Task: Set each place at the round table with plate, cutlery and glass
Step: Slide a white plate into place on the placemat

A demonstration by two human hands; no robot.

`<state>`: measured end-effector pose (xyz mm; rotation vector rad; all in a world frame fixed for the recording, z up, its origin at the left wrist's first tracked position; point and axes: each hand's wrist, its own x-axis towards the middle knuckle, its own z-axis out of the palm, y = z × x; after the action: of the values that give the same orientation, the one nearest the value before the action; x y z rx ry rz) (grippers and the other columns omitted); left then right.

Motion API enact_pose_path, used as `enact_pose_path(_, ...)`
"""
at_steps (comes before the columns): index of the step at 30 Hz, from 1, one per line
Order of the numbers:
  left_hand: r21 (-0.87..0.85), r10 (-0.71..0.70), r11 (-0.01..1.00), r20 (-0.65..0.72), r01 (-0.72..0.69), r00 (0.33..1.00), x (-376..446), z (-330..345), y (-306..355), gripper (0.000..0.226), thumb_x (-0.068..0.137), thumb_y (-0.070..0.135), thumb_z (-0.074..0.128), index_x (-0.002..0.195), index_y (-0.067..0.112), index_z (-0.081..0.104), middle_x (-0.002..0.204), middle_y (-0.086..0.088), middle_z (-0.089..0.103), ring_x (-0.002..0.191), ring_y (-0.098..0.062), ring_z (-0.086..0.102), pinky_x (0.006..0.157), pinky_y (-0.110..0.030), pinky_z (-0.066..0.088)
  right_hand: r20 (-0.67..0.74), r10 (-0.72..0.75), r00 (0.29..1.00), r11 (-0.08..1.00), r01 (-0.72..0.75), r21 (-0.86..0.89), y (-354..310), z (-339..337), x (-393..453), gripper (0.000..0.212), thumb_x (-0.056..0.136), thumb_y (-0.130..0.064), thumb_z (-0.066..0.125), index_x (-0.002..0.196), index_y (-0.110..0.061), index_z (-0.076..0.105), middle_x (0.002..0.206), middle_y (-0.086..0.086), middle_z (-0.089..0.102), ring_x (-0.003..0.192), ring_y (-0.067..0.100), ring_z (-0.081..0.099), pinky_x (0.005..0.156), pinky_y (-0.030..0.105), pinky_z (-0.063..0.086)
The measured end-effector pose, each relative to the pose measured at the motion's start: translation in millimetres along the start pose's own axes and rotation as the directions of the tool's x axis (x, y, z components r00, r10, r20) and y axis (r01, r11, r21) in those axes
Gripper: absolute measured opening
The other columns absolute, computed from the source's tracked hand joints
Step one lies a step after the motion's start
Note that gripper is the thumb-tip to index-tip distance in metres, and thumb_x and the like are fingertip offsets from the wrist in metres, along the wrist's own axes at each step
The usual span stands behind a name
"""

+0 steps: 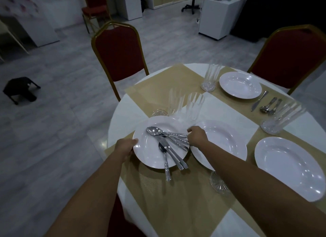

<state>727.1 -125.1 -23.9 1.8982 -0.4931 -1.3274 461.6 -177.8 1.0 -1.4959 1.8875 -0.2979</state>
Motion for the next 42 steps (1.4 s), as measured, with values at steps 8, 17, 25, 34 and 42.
enact_pose_path(8,-0.029,0.011,1.0,-0.06,-0.013,0.998,0,-12,0,0.005,0.089,0.011,0.064,0.086,0.008,0.062,0.081,-0.006,0.064,0.072,-0.023,0.061,0.075,-0.037,0.054,0.011,0.008,1.0,1.0,-0.009,0.026,-15,15,2,0.035,0.085,0.01,0.047,0.114,0.005,0.065,0.119,0.022,0.064,0.105,0.035,0.063,0.088,0.04,0.053)
enact_pose_path(17,0.075,0.092,0.994,-0.209,-0.078,0.974,8,-34,-12,0.017,0.084,0.013,0.068,0.095,0.0,0.071,0.078,-0.005,0.065,0.09,-0.029,0.063,0.092,-0.04,0.051,0.029,-0.015,0.999,0.999,0.013,0.044,-27,41,-9,0.03,0.086,0.007,0.045,0.103,0.004,0.069,0.107,0.02,0.068,0.098,0.033,0.064,0.073,0.031,0.049)
enact_pose_path(25,0.117,0.13,0.988,-0.262,-0.103,0.956,9,-38,-16,0.029,0.087,0.009,0.06,0.114,0.008,0.069,0.116,-0.009,0.068,0.106,-0.028,0.063,0.091,-0.033,0.05,0.046,-0.004,0.999,0.994,-0.001,0.11,-22,48,-11,0.034,0.089,0.004,0.047,0.112,-0.006,0.07,0.11,0.011,0.07,0.086,0.024,0.061,0.069,0.024,0.045)
enact_pose_path(34,0.549,0.5,0.788,-0.302,-0.281,0.812,-28,7,-8,0.034,0.091,0.013,0.055,0.125,0.013,0.055,0.127,-0.012,0.053,0.116,-0.031,0.052,0.094,-0.042,0.044,-0.233,-0.024,0.972,0.981,0.068,0.184,13,0,-25,0.037,0.092,-0.003,0.044,0.122,-0.011,0.066,0.125,0.005,0.065,0.117,0.022,0.059,0.096,0.028,0.043)
enact_pose_path(42,0.426,0.487,0.763,0.115,-0.486,0.866,-67,111,0,0.025,0.094,0.014,0.05,0.117,0.018,0.057,0.095,-0.001,0.065,0.081,-0.019,0.066,0.074,-0.041,0.057,-0.437,0.199,0.877,0.979,-0.193,0.058,113,-70,-30,0.037,0.088,-0.007,0.054,0.124,-0.008,0.061,0.125,0.019,0.055,0.118,0.038,0.051,0.097,0.043,0.045)
